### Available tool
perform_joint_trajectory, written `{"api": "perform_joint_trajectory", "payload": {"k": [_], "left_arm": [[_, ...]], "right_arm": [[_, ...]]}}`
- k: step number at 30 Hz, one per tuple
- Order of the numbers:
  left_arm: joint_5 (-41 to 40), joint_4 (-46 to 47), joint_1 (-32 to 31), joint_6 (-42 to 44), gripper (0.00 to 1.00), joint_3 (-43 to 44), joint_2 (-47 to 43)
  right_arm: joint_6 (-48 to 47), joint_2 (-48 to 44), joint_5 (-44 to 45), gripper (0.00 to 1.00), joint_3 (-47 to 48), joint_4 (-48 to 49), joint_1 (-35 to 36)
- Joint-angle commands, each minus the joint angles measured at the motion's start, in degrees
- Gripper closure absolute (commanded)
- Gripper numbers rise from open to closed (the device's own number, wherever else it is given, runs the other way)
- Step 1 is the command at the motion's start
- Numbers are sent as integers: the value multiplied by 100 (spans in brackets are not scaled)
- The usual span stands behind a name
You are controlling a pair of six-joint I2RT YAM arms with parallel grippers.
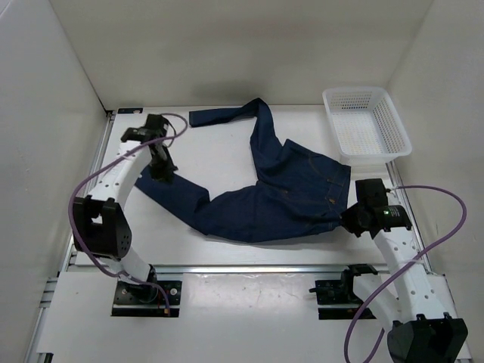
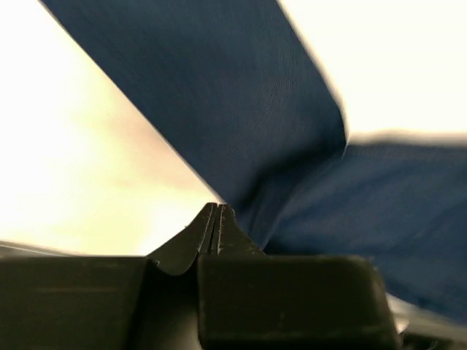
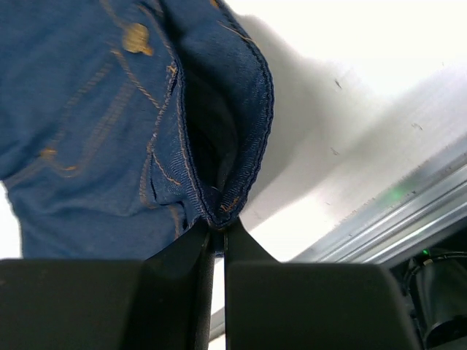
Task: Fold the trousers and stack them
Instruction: Flatten the trousers out
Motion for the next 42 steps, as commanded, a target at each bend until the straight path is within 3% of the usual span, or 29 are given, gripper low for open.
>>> {"api": "perform_joint_trajectory", "payload": {"k": [1, 2, 5, 7, 9, 18, 22, 27, 30, 36, 37, 42], "left_arm": [[-627, 110, 561, -86, 90, 625, 265], [-540, 110, 649, -86, 90, 740, 719], [-399, 110, 720, -86, 49, 1232, 1390], [-608, -12, 598, -85, 28, 1548, 2084], [-855, -266, 527, -147, 26, 2067, 2637], [-1523, -646, 474, -560, 30, 3088, 3764], [-1462, -533, 474, -622, 36, 3062, 3670], [-1076, -13, 474, -508, 31, 2814, 3211], [-1076, -443, 474, -507, 31, 3480, 3781], [-1014, -558, 474, -507, 32, 3668, 4257], [-1014, -558, 474, -507, 35, 3503, 4257], [-1084, -444, 474, -446, 86, 3080, 3969]], "right_arm": [[-100, 91, 357, 99, 450, 58, -33], [-161, 91, 357, 99, 451, 110, -33], [-223, 91, 296, 99, 504, 171, -33], [-223, 91, 225, 99, 504, 172, -33], [-275, 91, 50, 99, 443, 172, -33], [-390, 39, -179, 99, 310, 224, -86], [-390, -14, -232, 99, 310, 225, -86], [-451, 48, -346, 99, 310, 286, -86], [-451, 109, -407, 99, 310, 339, -86], [-504, 162, -407, 99, 258, 339, -86], [-504, 101, -407, 99, 258, 339, -86], [-504, 100, -460, 99, 258, 339, -86]]}}
